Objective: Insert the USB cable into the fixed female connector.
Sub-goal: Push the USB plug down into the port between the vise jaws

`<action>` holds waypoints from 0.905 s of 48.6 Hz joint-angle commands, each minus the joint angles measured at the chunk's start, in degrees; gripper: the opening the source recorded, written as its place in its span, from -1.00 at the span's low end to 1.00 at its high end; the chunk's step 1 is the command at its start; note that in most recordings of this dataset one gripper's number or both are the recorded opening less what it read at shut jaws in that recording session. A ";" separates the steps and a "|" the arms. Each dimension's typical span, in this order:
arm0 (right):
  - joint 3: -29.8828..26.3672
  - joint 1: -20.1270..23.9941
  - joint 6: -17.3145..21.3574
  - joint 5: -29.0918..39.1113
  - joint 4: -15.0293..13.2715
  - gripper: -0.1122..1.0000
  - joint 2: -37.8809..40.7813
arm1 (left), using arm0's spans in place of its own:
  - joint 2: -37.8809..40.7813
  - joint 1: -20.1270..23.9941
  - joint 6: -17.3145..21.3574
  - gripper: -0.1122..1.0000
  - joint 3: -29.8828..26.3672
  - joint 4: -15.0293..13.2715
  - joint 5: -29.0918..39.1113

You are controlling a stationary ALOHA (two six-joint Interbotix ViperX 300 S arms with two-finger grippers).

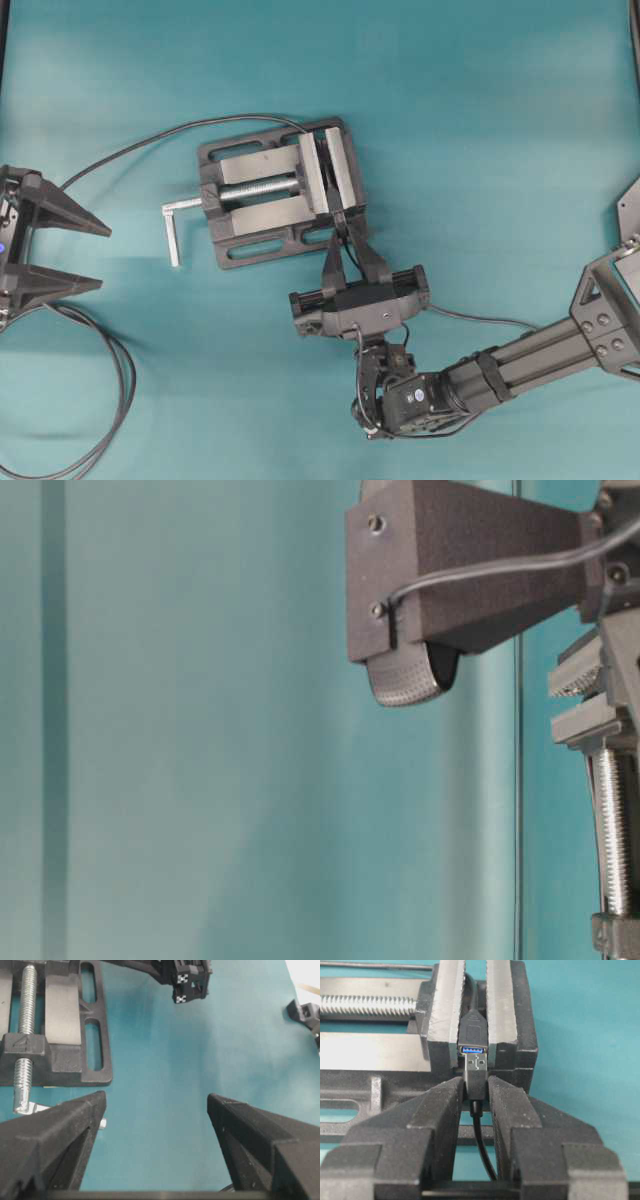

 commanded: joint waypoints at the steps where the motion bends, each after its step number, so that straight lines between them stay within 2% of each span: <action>1: -0.97 -0.88 0.09 -0.62 -0.26 -0.41 -3.08 | 0.53 -0.18 -0.62 0.99 -0.53 0.09 -0.26; 44: -1.41 -1.85 1.58 -0.53 -0.35 -0.41 -4.04 | 0.53 -0.09 -0.62 0.99 -0.70 0.09 -0.53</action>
